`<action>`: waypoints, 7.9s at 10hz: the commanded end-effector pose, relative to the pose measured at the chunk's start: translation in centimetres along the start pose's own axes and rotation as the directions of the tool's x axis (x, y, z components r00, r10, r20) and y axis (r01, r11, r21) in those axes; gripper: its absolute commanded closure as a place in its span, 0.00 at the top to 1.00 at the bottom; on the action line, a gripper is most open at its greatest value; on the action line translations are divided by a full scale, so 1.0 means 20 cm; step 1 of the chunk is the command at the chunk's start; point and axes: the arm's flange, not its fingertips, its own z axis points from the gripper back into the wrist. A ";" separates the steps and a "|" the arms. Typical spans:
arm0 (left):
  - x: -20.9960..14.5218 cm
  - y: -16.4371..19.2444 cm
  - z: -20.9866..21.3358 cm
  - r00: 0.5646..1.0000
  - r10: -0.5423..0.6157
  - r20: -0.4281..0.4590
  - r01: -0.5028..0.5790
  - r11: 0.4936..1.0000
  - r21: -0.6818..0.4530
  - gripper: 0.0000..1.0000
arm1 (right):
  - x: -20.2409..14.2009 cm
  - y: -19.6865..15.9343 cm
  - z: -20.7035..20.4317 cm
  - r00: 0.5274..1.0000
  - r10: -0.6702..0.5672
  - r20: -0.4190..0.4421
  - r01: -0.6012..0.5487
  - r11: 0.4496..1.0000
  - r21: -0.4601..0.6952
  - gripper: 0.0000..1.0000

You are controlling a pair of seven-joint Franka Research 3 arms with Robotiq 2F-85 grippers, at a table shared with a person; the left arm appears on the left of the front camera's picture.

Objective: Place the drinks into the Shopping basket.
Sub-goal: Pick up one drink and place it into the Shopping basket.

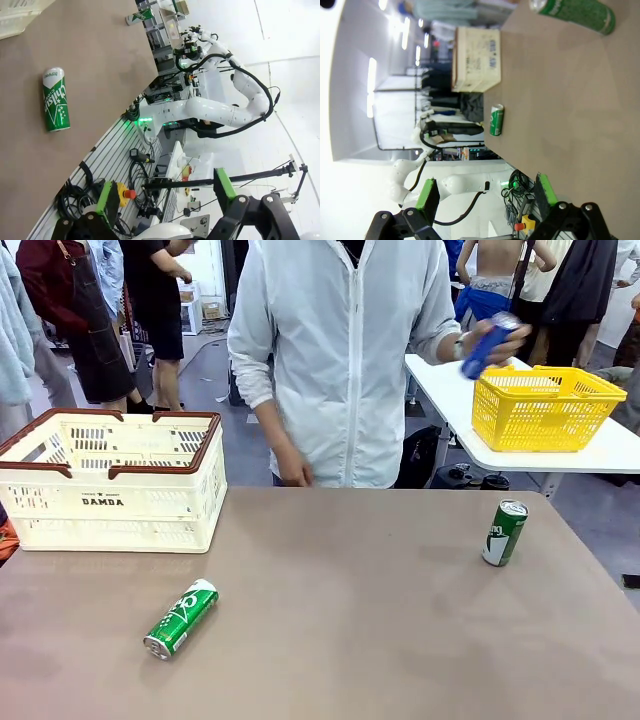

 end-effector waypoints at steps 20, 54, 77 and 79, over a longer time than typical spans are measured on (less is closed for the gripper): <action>0.32 -0.29 -1.48 0.985 0.143 -0.096 0.056 0.261 0.964 1.00 | -0.01 0.02 0.02 1.000 -0.019 -0.015 0.019 1.000 -0.007 1.00; -0.08 -0.51 -1.05 0.998 -0.006 -0.055 0.053 0.343 0.938 0.00 | -0.01 0.02 0.02 1.000 -0.019 -0.015 0.019 1.000 -0.007 1.00; 1.61 -0.06 -0.22 0.992 0.055 0.115 -0.126 0.312 0.941 0.00 | -0.01 0.02 0.02 1.000 -0.019 -0.015 0.019 1.000 -0.007 1.00; 1.68 0.04 -0.25 0.991 0.063 0.120 -0.134 0.301 0.944 0.00 | -0.01 0.02 0.02 1.000 -0.019 -0.015 0.019 1.000 -0.007 1.00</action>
